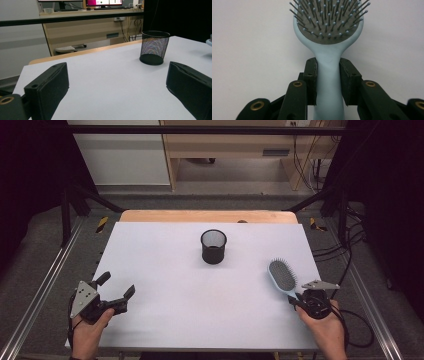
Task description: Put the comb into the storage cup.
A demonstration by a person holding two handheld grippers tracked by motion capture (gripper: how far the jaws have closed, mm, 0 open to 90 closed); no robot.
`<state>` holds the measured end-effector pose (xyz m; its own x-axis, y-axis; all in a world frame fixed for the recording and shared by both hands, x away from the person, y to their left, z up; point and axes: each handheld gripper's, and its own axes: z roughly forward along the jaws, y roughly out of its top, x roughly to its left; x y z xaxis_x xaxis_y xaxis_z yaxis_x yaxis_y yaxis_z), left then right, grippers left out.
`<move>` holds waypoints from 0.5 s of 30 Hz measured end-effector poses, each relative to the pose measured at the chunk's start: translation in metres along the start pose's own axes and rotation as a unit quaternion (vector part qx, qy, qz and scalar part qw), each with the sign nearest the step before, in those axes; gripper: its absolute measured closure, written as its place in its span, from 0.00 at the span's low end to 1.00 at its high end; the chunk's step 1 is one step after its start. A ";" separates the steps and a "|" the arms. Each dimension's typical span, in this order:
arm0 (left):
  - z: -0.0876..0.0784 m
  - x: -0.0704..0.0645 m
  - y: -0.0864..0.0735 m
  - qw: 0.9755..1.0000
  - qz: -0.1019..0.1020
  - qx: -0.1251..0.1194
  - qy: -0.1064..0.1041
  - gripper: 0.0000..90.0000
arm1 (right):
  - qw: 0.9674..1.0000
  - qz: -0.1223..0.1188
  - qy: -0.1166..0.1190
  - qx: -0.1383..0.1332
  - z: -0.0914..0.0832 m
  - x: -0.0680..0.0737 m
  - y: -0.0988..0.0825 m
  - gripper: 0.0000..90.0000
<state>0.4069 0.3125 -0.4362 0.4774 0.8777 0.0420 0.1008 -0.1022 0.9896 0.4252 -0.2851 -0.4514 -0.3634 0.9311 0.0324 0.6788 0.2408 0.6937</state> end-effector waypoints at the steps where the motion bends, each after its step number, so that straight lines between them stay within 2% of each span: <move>1: 0.000 -0.001 0.000 1.000 0.000 0.001 -0.001 0.05 | 1.000 -0.004 0.004 -0.008 0.000 0.002 0.003 0.77; 3: 0.001 -0.003 0.000 1.000 0.000 0.002 -0.004 0.05 | 1.000 -0.010 0.011 -0.022 0.000 0.007 0.010 0.77; 6: 0.002 -0.006 0.000 1.000 0.009 0.007 0.008 0.04 | 0.999 -0.024 0.019 -0.040 0.003 0.014 0.021 0.77; 10: 0.005 -0.009 0.002 1.000 0.001 0.005 0.001 0.04 | 0.997 -0.040 0.031 -0.063 0.007 0.023 0.035 0.77; 15: 0.012 -0.021 0.009 1.000 -0.008 -0.005 -0.012 0.04 | 0.993 -0.052 0.048 -0.092 0.008 0.033 0.049 0.77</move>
<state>0.4080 0.2873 -0.4295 0.4962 0.8679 0.0229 0.0998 -0.0832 0.9915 0.4513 -0.2405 -0.4219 -0.4910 0.8710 0.0156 0.5089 0.2722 0.8167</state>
